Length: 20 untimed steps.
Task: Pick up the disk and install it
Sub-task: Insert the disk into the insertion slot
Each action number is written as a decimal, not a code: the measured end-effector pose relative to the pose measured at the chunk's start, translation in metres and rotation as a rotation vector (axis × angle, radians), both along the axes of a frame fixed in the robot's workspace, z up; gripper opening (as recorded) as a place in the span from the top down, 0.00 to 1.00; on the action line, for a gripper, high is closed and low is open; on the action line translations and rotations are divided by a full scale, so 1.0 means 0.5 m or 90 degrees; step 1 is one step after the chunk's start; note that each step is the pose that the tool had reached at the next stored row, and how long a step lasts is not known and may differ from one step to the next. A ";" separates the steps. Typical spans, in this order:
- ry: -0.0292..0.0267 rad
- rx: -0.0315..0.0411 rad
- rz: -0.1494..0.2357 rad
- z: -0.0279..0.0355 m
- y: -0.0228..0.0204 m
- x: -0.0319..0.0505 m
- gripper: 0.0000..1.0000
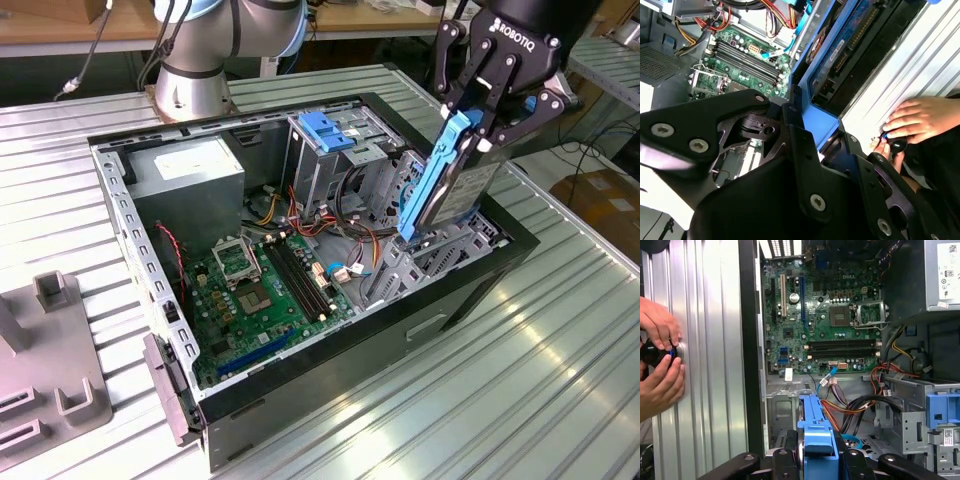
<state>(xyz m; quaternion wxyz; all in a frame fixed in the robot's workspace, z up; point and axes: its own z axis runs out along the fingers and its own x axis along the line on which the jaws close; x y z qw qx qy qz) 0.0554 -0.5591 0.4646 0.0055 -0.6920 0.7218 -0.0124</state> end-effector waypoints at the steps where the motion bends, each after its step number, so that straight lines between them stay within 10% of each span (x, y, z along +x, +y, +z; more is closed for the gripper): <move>1: 0.0000 0.0008 0.000 -0.001 -0.0013 0.001 0.63; 20: 0.0000 0.0097 0.010 -0.031 -0.0068 0.010 0.63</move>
